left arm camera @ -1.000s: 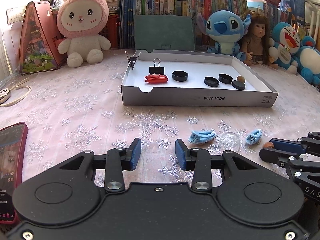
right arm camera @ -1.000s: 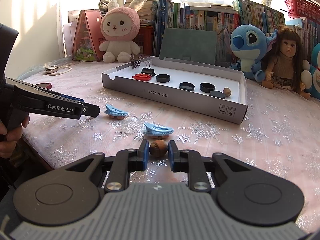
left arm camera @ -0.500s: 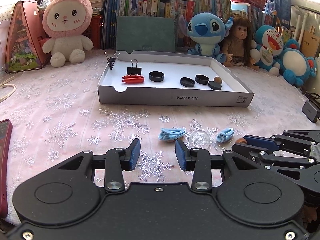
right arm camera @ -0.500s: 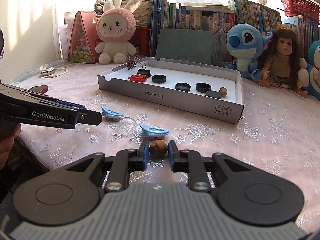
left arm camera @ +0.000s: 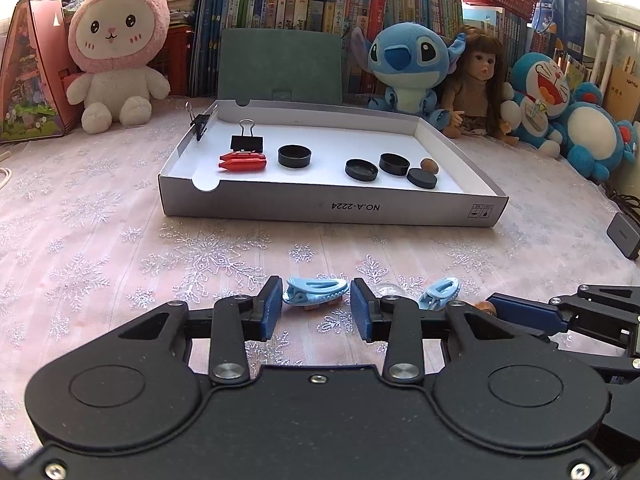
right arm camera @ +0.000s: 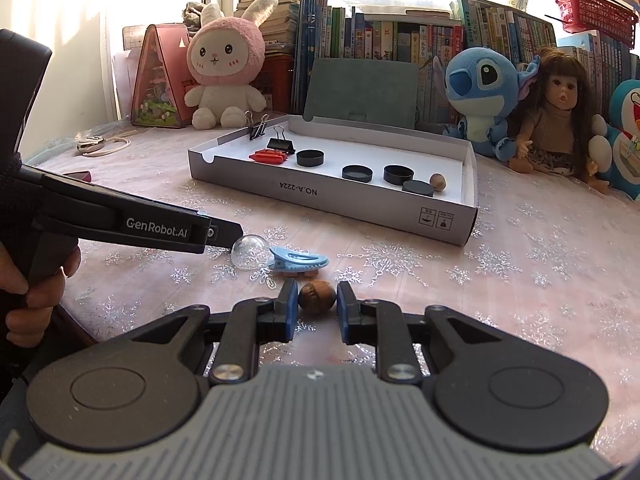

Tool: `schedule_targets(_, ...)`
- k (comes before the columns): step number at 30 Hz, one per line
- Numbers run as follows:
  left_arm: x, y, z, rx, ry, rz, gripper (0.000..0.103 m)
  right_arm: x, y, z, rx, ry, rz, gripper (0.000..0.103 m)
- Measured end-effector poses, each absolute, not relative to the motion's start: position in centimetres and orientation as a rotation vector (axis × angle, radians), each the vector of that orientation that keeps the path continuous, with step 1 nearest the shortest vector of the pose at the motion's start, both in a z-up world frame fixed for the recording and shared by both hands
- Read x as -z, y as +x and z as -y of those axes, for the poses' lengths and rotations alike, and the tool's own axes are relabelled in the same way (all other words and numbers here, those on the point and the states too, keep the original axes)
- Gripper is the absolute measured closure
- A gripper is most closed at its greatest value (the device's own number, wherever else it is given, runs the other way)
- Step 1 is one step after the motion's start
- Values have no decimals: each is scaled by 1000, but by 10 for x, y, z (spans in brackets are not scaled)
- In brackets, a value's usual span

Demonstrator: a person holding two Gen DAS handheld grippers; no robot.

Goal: Organize rigid objects
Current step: 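Grasp a blue hair clip with the left gripper while the right gripper holds the acorn, then carry the blue hair clip and acorn over the tray with both grippers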

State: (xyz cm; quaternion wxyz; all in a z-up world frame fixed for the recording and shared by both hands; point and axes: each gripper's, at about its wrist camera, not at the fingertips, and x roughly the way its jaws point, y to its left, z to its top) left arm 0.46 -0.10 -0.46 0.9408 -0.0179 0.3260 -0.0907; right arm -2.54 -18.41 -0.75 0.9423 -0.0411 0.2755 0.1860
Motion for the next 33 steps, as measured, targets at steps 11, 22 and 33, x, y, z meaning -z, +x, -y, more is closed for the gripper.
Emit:
schedule_targets(11,2,-9,-24,188,-13,-659,67,7,-23,190,-354,-62,-558,78)
schedule_targets(22,10,-8,-10,49,-56,-619,57,3,-21,192,-303,-46,-538,78)
schedule_targets(33,-2,-8,-15,50,-73,-617,68,-2,-20,194,-286,-33,-528,78)
